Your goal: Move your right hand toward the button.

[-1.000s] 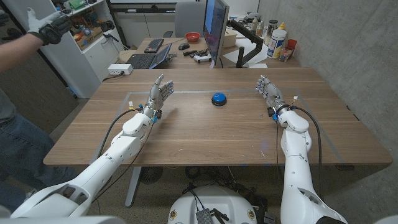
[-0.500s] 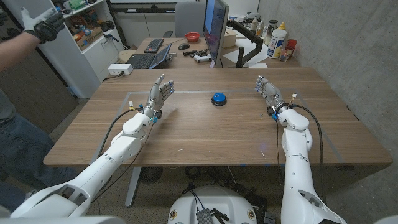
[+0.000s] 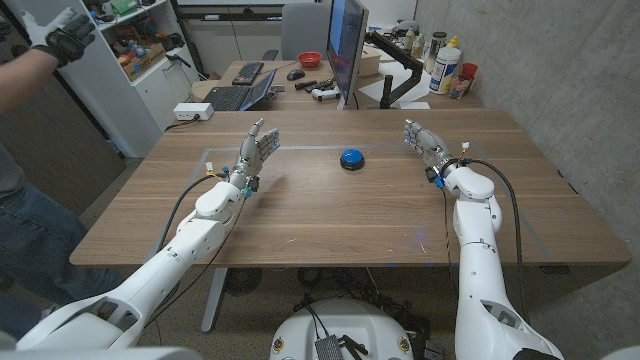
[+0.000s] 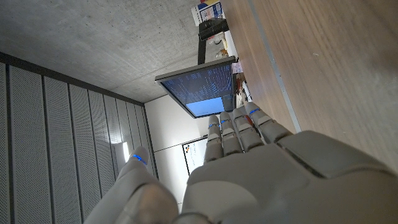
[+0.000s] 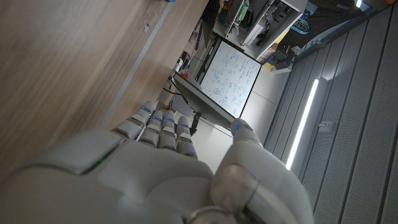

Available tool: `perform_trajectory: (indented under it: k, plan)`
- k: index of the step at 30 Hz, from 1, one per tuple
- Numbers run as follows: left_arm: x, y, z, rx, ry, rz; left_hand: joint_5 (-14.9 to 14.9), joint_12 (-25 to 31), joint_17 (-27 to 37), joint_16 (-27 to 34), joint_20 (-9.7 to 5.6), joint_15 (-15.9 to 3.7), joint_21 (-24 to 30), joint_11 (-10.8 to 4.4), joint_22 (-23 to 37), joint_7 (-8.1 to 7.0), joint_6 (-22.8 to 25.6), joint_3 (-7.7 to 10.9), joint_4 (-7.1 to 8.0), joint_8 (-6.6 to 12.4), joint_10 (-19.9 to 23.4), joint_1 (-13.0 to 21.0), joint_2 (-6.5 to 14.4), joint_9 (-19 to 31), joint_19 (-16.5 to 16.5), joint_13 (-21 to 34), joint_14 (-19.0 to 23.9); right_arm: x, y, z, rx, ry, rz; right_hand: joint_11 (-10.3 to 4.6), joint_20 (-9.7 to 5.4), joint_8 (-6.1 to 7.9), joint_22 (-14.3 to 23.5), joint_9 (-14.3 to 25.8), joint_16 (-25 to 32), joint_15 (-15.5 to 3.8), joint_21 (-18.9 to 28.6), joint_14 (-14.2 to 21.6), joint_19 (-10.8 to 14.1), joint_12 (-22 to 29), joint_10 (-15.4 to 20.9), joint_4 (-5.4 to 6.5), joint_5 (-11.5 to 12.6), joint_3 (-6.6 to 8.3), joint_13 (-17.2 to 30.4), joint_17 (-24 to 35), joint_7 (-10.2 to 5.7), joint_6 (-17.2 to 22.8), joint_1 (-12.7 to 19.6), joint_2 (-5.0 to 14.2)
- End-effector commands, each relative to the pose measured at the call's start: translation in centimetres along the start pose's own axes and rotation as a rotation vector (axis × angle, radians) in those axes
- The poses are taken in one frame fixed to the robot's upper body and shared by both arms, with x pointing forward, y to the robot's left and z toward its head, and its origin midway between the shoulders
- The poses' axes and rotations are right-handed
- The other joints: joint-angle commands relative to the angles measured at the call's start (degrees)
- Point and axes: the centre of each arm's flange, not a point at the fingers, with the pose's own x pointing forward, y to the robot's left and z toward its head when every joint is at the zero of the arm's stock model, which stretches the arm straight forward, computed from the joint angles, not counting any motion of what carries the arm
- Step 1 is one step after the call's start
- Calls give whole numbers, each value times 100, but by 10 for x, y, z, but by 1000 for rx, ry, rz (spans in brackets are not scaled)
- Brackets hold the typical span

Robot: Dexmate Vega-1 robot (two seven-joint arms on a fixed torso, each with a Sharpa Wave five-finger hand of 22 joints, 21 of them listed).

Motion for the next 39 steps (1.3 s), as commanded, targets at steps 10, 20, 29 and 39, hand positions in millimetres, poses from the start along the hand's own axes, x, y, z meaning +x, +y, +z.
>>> perform_trajectory:
  k: [10,20,29,39]
  plan:
    - [-3,4,0,9,2,2,72,11,13,27,1,-30,-31,14,23,1,87,-43,-24,42,35,73,18,9,-33,34,28,17,11,15,-120,24,55,-80,55,-2,24,12,-12,-3,-47,-34,-45,-10,9,-105,55,13,22,-1,-110,-7,147,-30]
    - [-5,4,1,12,1,0,87,11,13,27,12,-35,-30,8,24,7,113,-58,-32,47,38,86,28,9,-35,34,30,21,18,22,-185,22,56,-115,110,17,21,13,-17,-46,-76,-67,-91,-8,21,-190,65,33,24,-2,-197,25,255,-41]
    - [-6,6,0,14,3,3,99,13,14,30,51,-32,-31,15,25,5,122,-70,-38,46,46,94,37,10,-40,35,38,27,24,27,-236,25,70,-156,205,16,19,13,-15,-51,-91,-80,-114,-12,17,-258,72,38,26,-2,-240,24,334,-70]
    - [-7,6,0,22,3,1,111,14,14,33,64,-26,-34,-1,27,12,148,-84,-45,51,54,103,47,10,-55,35,45,30,33,33,-358,50,55,-183,255,38,16,14,-11,-70,-104,-89,-136,-2,47,-320,82,40,28,-1,-291,80,404,-103]
